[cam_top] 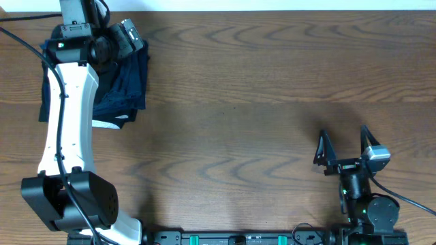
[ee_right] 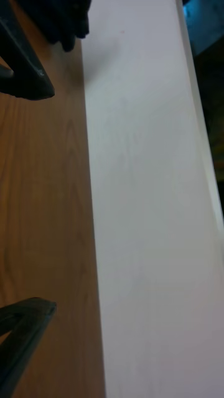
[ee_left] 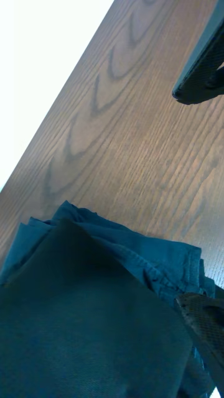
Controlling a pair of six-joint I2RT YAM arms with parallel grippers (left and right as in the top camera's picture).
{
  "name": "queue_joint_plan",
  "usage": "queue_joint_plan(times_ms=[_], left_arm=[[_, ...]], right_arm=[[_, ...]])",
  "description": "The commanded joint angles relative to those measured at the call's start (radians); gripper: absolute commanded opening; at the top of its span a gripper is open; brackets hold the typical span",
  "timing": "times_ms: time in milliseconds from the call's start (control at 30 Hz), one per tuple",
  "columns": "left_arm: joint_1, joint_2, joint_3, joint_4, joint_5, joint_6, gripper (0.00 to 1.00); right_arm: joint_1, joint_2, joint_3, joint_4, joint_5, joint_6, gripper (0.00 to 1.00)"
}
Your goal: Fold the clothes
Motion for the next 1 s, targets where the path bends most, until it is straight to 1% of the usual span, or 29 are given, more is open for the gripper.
queue_joint_plan(times_ms=[0,267,400,467,967], left_arm=[[0.002,0.006,-0.002,-0.004,-0.005,0.013,0.98],[0.002,0.006,-0.002,-0.004,-0.005,0.013,0.98],[0.002,0.006,-0.002,-0.004,-0.005,0.013,0.98],[0.002,0.006,-0.002,-0.004,-0.005,0.013,0.98],[0.002,0.006,-0.002,-0.003,-0.005,0.013,0.98]], right_arm=[[0.019,-0.041,-0.038,-0.013,0.068,0.034,0.99],[0.053,-0.040,-0.037,-0.122,0.133,-0.037,0.99],[0.053,-0.040,-0.037,-0.193,0.169,-0.043,0.99],[0.053,-0.040,-0.037,-0.192,0.169,-0.065,0.99],[0.052,-0.040,-0.037,-0.190,0.169,-0.064,0.99]])
